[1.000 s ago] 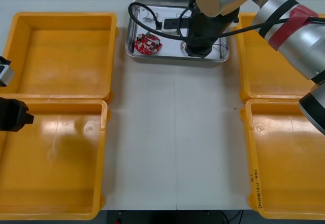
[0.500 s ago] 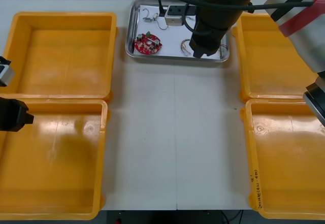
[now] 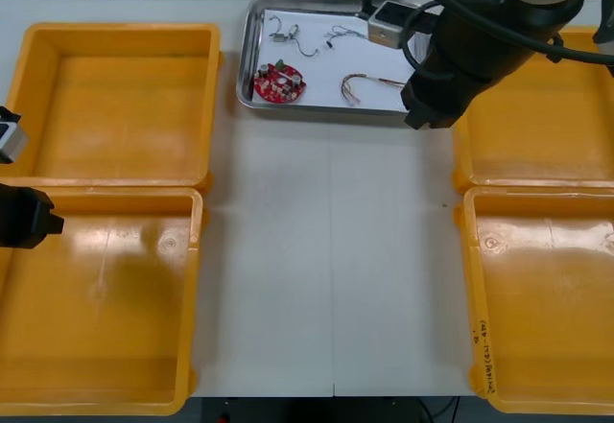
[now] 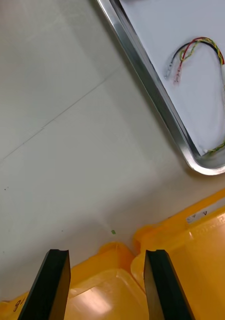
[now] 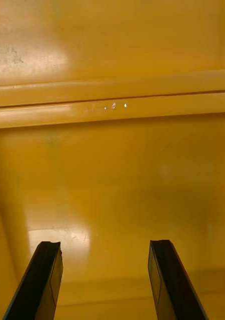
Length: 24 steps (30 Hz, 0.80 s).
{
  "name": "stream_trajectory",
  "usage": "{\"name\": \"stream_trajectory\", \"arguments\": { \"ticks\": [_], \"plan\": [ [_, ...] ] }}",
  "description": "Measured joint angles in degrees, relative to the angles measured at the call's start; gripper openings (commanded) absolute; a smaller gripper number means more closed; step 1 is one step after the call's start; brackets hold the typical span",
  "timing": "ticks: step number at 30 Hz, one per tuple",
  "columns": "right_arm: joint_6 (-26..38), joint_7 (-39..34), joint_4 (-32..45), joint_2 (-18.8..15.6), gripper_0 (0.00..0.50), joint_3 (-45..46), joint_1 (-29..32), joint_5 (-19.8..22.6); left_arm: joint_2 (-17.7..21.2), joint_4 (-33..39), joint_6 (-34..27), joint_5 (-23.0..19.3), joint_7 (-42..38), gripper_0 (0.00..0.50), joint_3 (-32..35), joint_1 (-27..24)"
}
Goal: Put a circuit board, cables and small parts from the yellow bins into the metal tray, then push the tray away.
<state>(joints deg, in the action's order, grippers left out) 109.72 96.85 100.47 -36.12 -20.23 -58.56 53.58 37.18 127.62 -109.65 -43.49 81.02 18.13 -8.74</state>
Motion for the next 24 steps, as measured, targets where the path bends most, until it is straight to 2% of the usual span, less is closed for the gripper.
{"name": "stream_trajectory", "arguments": {
  "ticks": [7, 16, 24],
  "plan": [
    [0.02, -12.91, 6.62, -5.55, 0.427, 3.89, 6.37, 2.08, 0.01, 0.0, 0.0, -0.01, 0.0, 0.5, 0.0, 0.01],
    [0.03, -25.47, 9.33, -12.34, 0.429, 10.43, 14.14, 7.49, 0.01, 0.01, 0.0, -0.02, 0.0, 0.5, 0.0, 0.01],
    [0.03, -31.17, 14.25, -17.18, 0.428, 15.09, 21.4, 7.69, 0.01, 0.01, 0.0, -0.02, 0.0, 0.5, 0.0, 0.01]
  ]
}}
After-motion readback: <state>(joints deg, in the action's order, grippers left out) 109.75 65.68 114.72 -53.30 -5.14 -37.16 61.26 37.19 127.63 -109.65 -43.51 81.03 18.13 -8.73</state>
